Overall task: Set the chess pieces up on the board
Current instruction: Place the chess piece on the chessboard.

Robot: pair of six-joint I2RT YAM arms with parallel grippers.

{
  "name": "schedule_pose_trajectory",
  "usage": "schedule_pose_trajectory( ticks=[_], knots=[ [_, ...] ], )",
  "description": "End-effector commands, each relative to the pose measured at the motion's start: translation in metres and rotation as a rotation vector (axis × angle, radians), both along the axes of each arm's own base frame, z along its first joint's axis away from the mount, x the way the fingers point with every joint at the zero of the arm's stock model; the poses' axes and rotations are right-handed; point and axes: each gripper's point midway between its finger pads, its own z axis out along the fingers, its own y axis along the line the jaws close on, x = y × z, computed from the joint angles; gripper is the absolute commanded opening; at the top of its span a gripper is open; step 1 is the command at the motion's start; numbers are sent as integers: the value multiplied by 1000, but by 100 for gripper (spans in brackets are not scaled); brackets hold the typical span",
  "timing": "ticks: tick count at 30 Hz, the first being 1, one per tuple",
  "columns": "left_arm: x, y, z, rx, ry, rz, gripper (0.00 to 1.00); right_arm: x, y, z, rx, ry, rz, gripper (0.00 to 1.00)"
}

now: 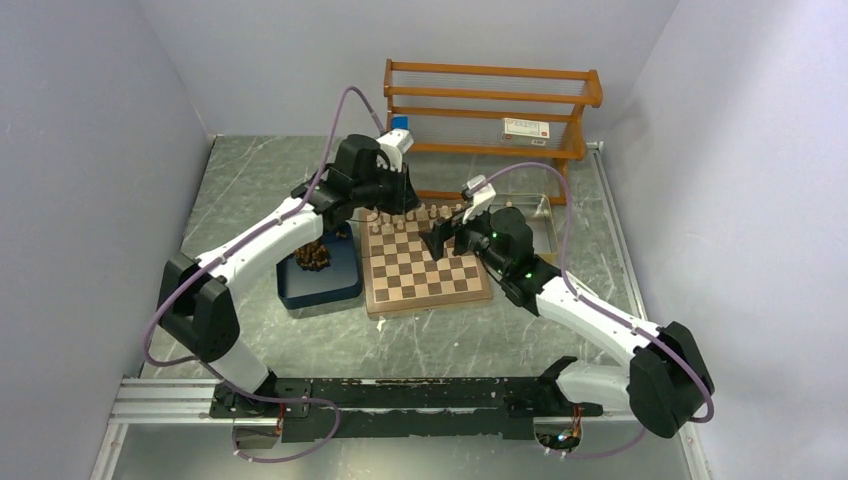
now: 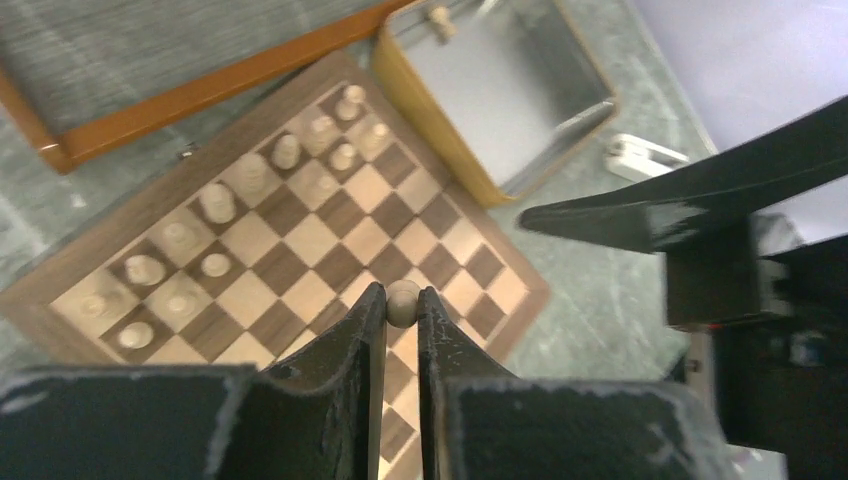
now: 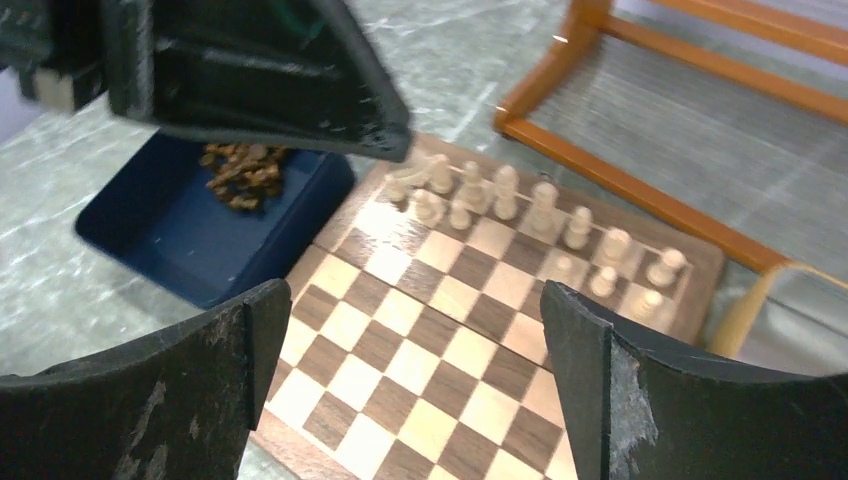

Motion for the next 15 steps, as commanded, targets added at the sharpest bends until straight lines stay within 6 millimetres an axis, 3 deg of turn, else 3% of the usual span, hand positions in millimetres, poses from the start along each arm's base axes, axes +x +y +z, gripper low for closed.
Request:
schedule_pose_trajectory(
  ticks=[1, 5, 7, 15],
  knots=[
    [36, 19, -5, 126, -110, 197, 9, 20, -45, -24, 16, 129, -223, 100],
    [47, 21, -16, 119, -152, 277, 9, 46, -94, -39, 45, 236, -396, 100],
    [51, 18, -26, 151, -166, 296, 9, 51, -110, -39, 51, 249, -447, 100],
    [61, 8, -78, 244, -176, 339, 9, 44, -127, -30, 76, 188, -493, 100]
  ],
)
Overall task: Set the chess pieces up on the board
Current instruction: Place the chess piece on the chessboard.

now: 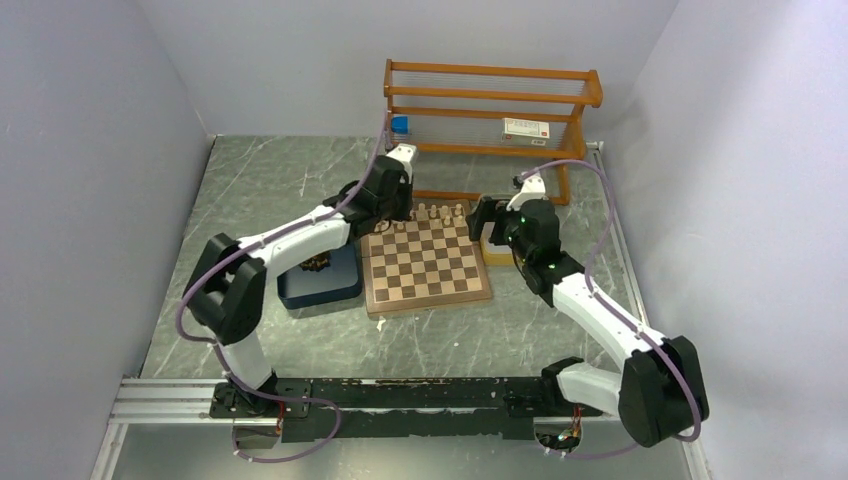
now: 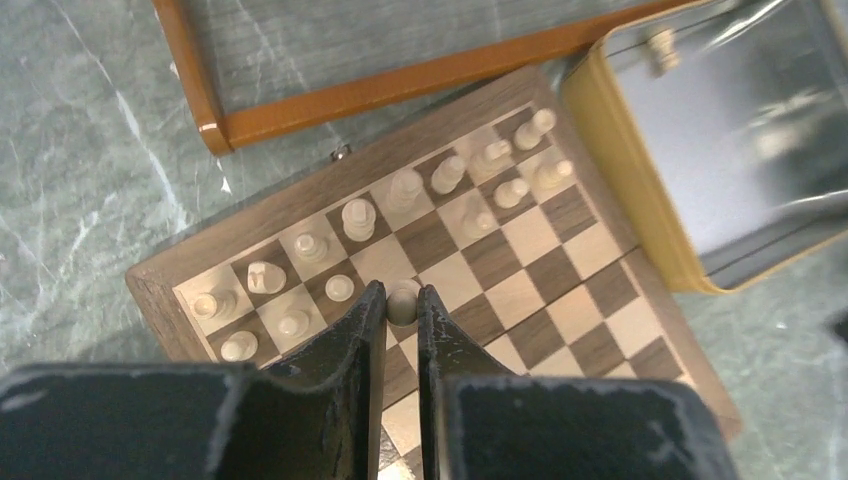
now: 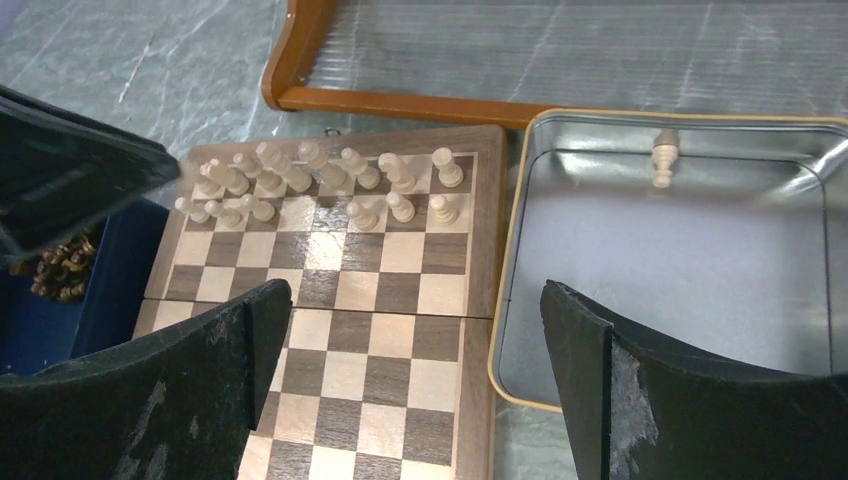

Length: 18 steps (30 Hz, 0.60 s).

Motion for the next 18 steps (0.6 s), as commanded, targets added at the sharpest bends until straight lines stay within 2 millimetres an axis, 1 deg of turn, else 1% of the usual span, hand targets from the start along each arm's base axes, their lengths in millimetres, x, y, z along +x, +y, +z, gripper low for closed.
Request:
schedule_pose_trajectory(
  ticks=[1, 3, 4, 6, 8, 11, 17, 18],
  knots=[
    [11, -5, -16, 45, -63, 47, 9, -4, -14, 10, 12, -47, -60, 100],
    [12, -9, -26, 90, -70, 52, 9, -4, -20, 11, -1, -50, -83, 100],
    [13, -11, -36, 111, -62, 51, 9, -3, -22, 12, -3, -52, -94, 100],
    [14, -14, -47, 134, -42, 52, 9, -3, -25, 12, 0, -54, -108, 100],
    [14, -18, -54, 146, -30, 48, 9, -3, -27, 14, 4, -57, -119, 100],
    [15, -20, -59, 155, -42, 51, 9, -3, -27, 13, 5, -62, -118, 100],
    [15, -15, -75, 199, -34, 66, 9, -3, -27, 11, 1, -60, -115, 100],
    [17, -17, -74, 189, -44, 67, 9, -3, -27, 11, 0, -59, -115, 100]
  ],
)
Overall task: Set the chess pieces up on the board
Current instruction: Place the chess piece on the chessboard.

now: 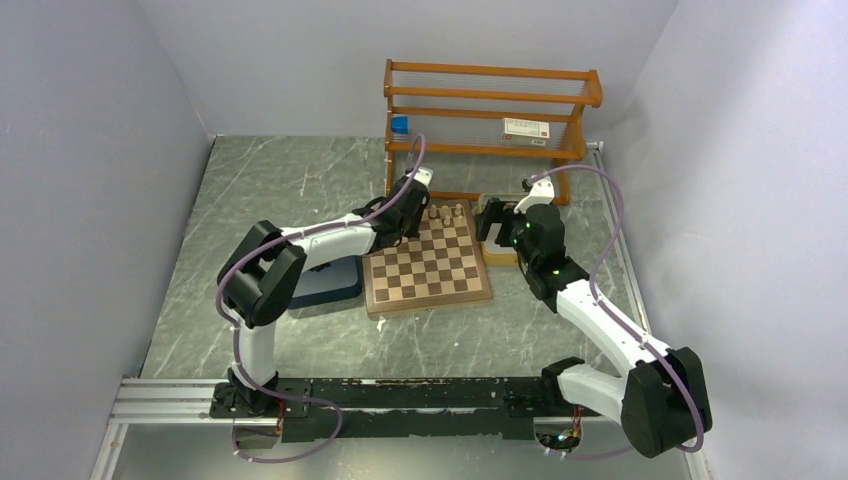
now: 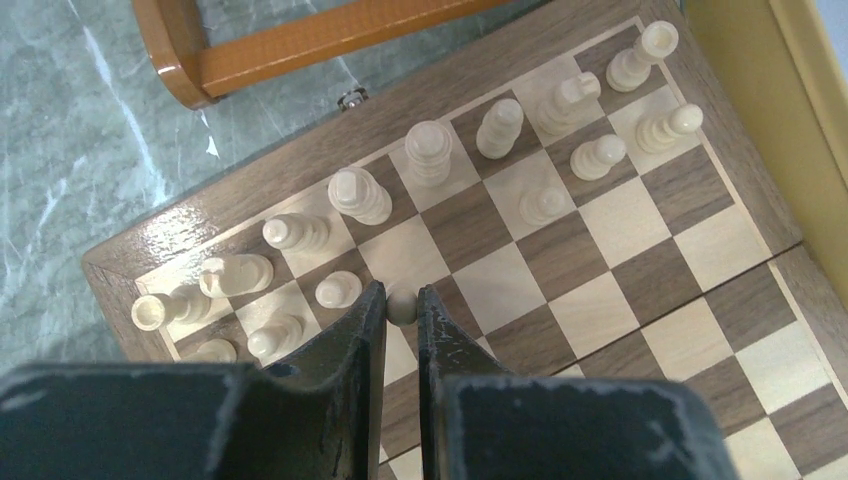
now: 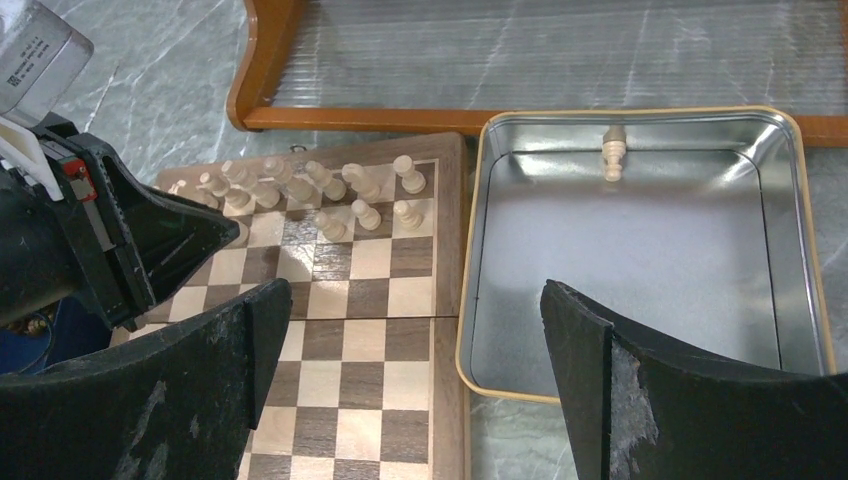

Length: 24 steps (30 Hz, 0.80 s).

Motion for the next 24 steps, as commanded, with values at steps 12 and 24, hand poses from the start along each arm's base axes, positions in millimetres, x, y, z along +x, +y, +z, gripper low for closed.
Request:
schedule_pose_trajectory(
  ticks=[12, 24],
  knots=[
    [18, -17, 2, -23, -61, 5, 11, 2, -8, 10, -5, -38, -30, 100],
    [19, -16, -9, -3, -45, 12, 12, 1, -9, 7, -8, -35, -30, 100]
  ],
)
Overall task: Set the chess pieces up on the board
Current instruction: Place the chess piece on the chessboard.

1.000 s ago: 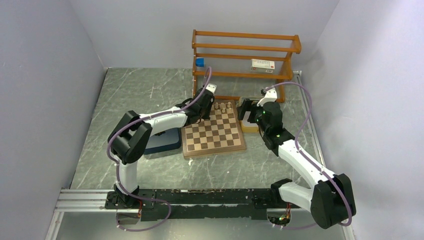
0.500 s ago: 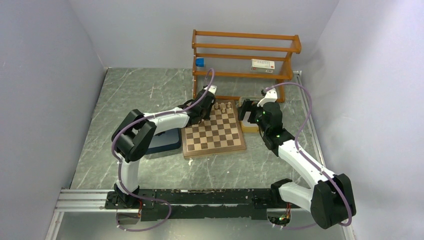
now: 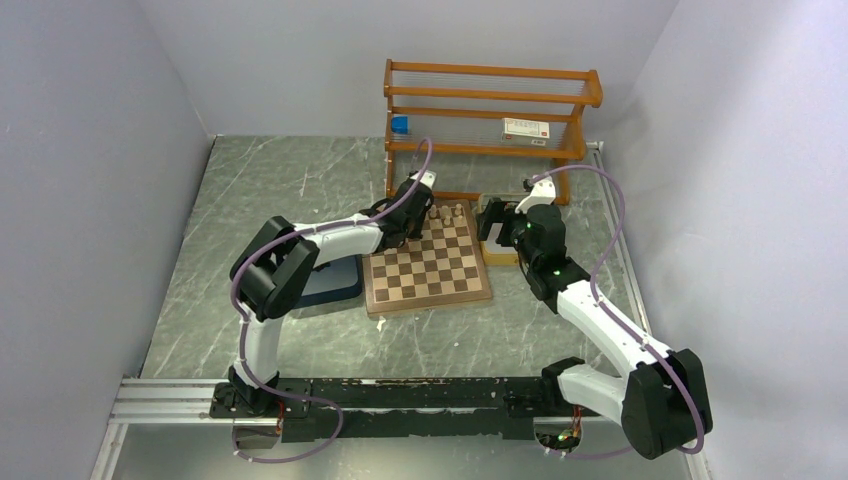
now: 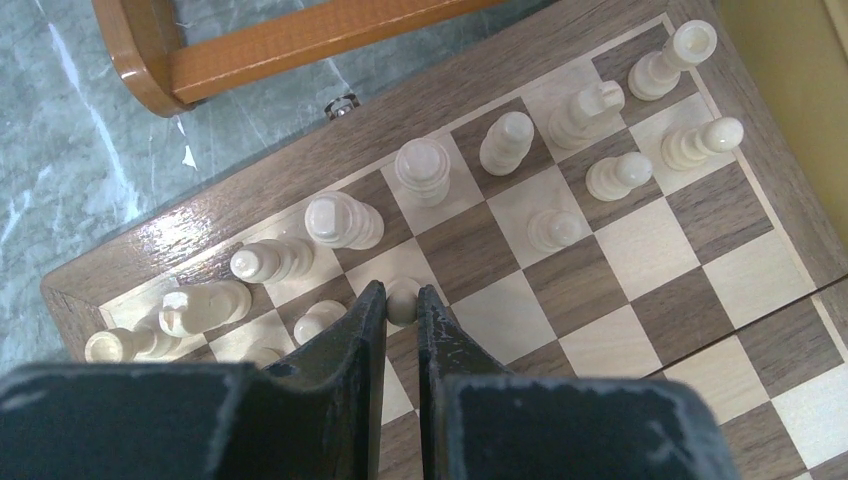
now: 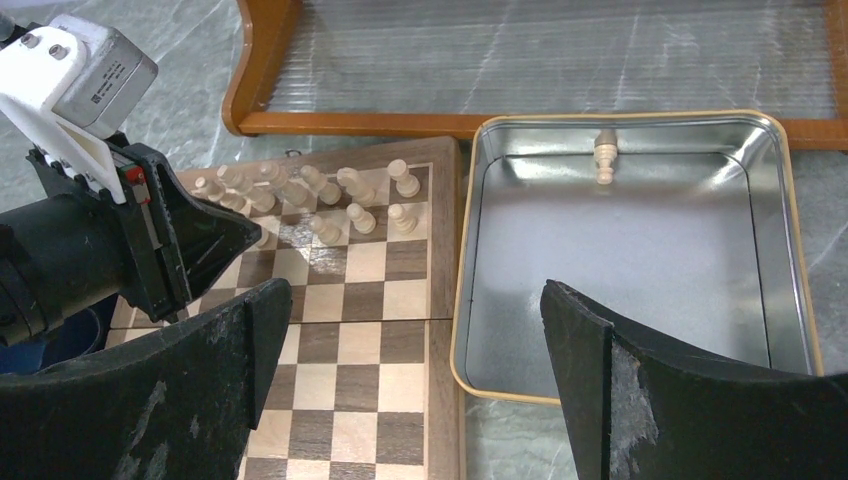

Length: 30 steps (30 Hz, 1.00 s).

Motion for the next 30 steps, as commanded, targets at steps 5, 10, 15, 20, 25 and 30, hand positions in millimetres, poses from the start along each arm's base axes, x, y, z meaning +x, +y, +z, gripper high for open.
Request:
schedule_pose_trajectory(
  ticks=[5, 10, 15, 20, 25, 30],
  knots=[
    [8, -8, 8, -5, -41, 5, 14, 1, -6, 6, -5, -28, -22, 100],
    [9, -7, 5, -2, -41, 7, 16, 0, -7, 6, -5, -30, -23, 100],
    [8, -6, 1, 4, -35, 10, 21, 0, -7, 6, -7, -30, -25, 100],
    [8, -7, -1, 7, -31, 9, 25, 0, -8, 6, -9, -31, -29, 100],
    [8, -7, 1, 5, -33, 9, 29, 0, -8, 5, -8, -30, -28, 100],
    [9, -5, 6, 5, -49, 17, 31, 1, -9, 6, -13, -32, -31, 100]
  ],
)
